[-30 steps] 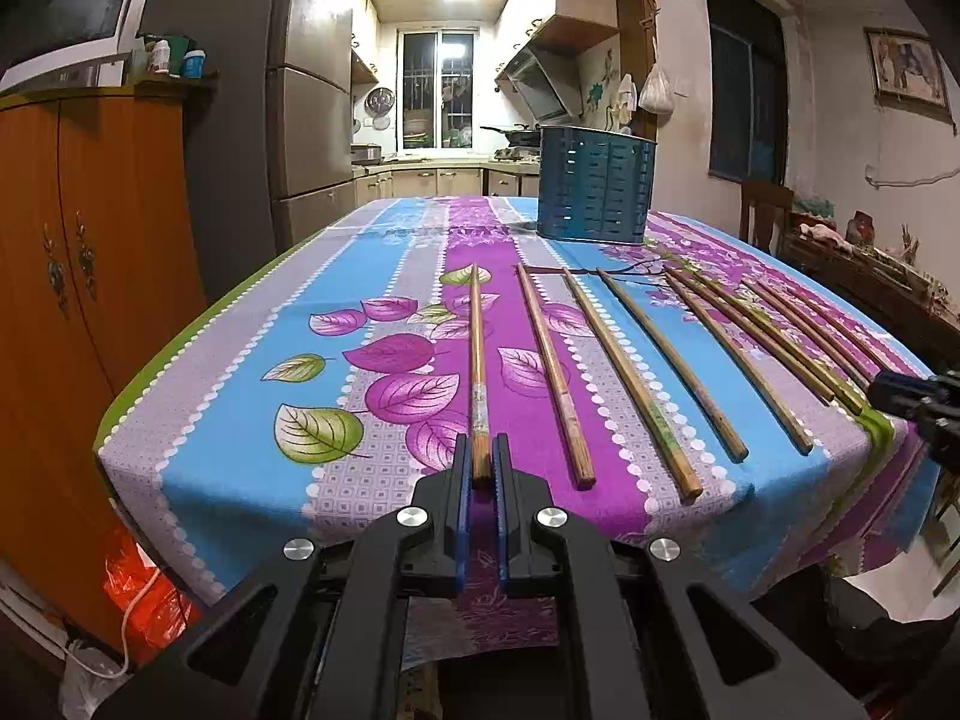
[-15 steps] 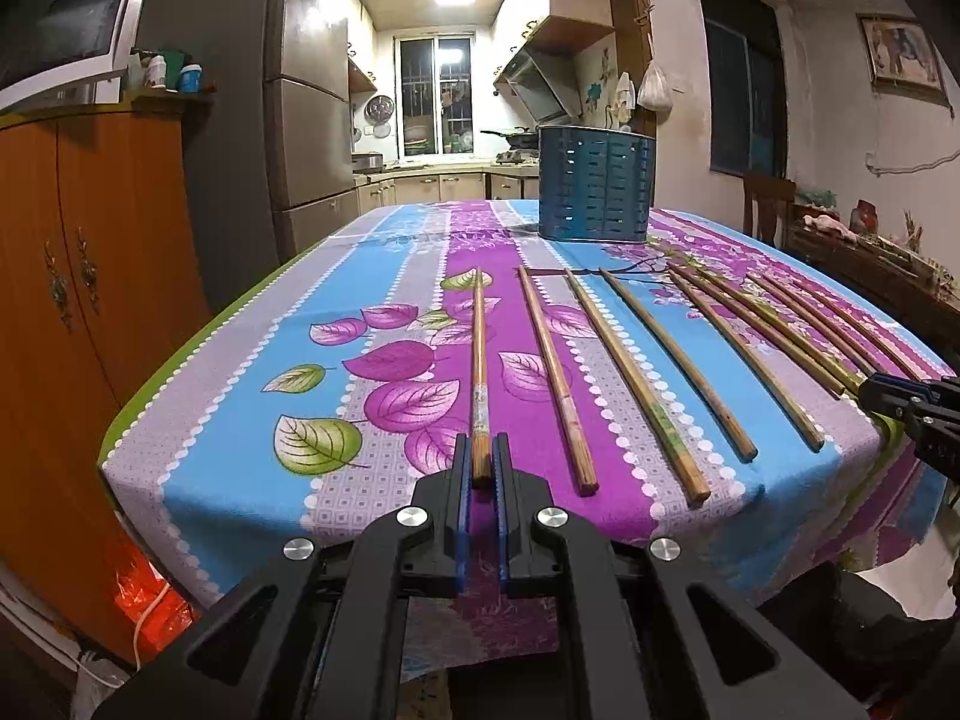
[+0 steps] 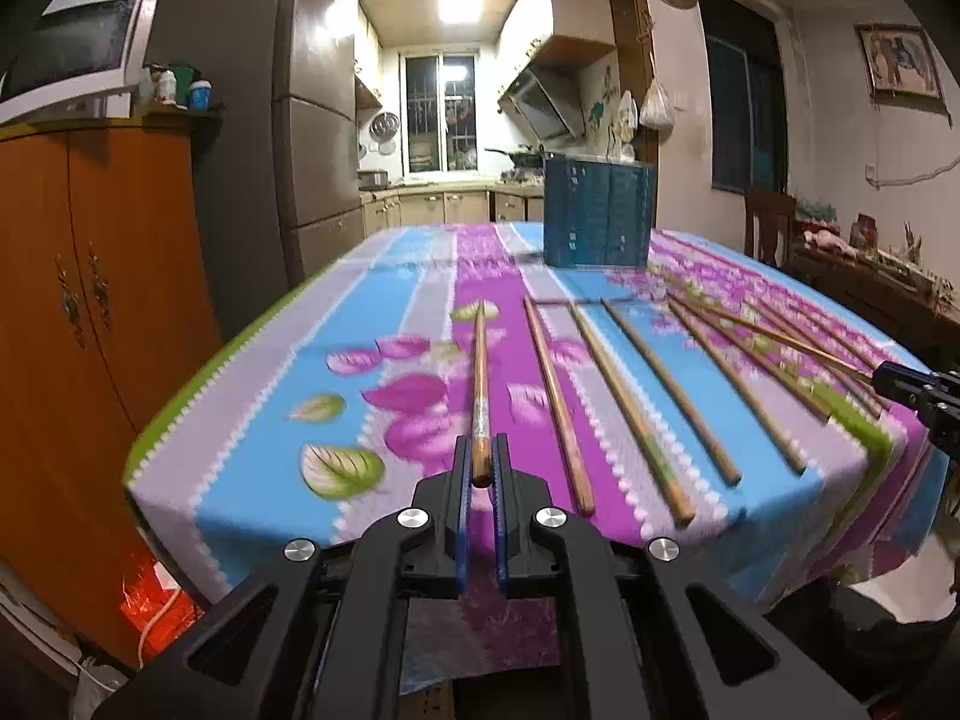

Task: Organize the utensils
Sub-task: 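Close the left tool on a wooden chopstick while the right tool grasps another chopstick, then lift both held chopsticks and lower them into the blue mesh holder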

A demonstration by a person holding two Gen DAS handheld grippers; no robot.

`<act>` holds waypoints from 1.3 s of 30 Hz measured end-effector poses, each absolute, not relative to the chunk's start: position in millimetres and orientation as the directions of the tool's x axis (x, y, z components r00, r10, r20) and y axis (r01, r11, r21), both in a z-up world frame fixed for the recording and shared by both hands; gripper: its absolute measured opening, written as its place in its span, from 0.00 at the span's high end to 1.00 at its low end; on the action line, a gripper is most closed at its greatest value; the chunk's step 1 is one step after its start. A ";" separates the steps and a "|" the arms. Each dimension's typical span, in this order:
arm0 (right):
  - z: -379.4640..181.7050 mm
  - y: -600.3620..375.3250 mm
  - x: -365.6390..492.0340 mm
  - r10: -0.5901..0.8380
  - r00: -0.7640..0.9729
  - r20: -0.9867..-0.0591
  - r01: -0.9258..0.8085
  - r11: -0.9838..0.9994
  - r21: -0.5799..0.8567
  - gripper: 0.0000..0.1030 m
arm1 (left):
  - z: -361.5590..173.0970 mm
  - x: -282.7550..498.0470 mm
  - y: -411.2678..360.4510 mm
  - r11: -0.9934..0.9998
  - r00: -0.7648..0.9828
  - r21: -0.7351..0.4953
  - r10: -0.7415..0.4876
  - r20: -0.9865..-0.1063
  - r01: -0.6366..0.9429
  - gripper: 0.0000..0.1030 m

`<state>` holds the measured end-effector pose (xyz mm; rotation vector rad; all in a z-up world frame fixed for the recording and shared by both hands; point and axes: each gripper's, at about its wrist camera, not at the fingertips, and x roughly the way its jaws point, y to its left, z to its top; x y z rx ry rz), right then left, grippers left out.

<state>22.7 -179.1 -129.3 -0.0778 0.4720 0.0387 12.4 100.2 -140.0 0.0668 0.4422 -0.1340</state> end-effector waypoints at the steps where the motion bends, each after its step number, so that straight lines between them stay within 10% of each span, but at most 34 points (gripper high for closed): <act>1: -121.5 -180.2 19.6 0.022 0.900 -0.436 -0.057 0.996 -0.068 0.95 | -135.0 11.9 101.4 0.989 0.898 0.033 -0.115 -0.425 0.143 0.93; 14: -26.6 -197.3 24.0 0.070 0.964 -0.256 -0.103 0.988 -0.117 0.95 | -28.3 22.1 111.1 0.974 0.926 -0.044 -0.223 -0.306 0.220 0.93; 39: 59.4 -225.9 110.7 0.203 0.927 -0.314 -0.234 0.970 -0.062 0.95 | 85.9 108.1 96.4 0.950 0.915 -0.055 -0.311 -0.258 0.307 0.93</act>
